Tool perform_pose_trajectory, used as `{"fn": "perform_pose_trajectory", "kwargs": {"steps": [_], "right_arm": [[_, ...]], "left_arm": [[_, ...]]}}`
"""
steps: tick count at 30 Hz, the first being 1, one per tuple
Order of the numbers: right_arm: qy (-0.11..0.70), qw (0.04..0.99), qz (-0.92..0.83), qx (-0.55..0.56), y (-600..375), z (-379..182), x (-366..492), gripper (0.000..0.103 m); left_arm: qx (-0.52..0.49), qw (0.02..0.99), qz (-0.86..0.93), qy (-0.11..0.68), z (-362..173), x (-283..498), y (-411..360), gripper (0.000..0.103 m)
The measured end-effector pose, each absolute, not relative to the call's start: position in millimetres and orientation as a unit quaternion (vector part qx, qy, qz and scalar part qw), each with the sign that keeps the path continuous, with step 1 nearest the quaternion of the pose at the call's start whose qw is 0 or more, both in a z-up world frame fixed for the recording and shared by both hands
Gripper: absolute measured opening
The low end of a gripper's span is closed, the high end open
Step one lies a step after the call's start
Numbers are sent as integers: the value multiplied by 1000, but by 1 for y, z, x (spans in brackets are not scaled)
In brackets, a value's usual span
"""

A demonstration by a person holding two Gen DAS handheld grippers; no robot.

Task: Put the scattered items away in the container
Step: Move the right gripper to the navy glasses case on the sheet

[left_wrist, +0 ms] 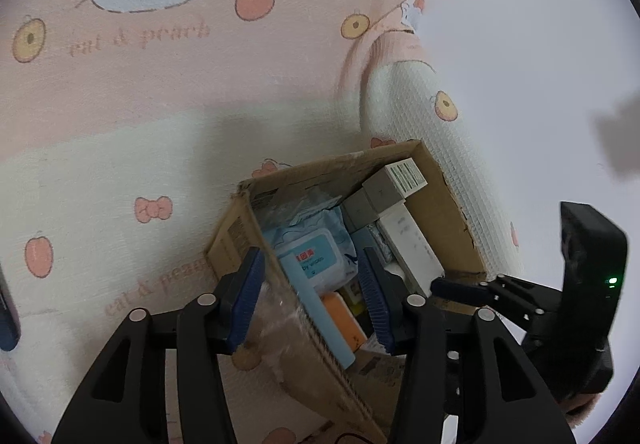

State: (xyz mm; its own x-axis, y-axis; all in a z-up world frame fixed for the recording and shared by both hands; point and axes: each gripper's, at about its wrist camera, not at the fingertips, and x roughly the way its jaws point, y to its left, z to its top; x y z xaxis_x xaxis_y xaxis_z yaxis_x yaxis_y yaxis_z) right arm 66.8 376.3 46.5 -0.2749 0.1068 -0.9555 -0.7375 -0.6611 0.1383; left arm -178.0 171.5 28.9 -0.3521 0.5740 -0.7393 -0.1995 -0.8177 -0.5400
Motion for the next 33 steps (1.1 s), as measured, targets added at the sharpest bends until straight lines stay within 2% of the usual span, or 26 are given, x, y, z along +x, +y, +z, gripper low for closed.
{"fn": "perform_pose_trajectory", "kwargs": {"steps": [11, 14, 26, 33], "right_arm": [[238, 305, 756, -528, 329, 76, 33, 71], [232, 303, 761, -524, 324, 71, 20, 76], [190, 308, 753, -549, 314, 45, -39, 76], [165, 273, 767, -556, 281, 34, -78, 76]], "left_arm": [[-512, 236, 808, -173, 26, -165, 135, 62], [-521, 229, 802, -183, 14, -168, 124, 63], [-563, 199, 768, -232, -36, -176, 66, 63], [-565, 143, 785, -209, -61, -153, 5, 63]]}}
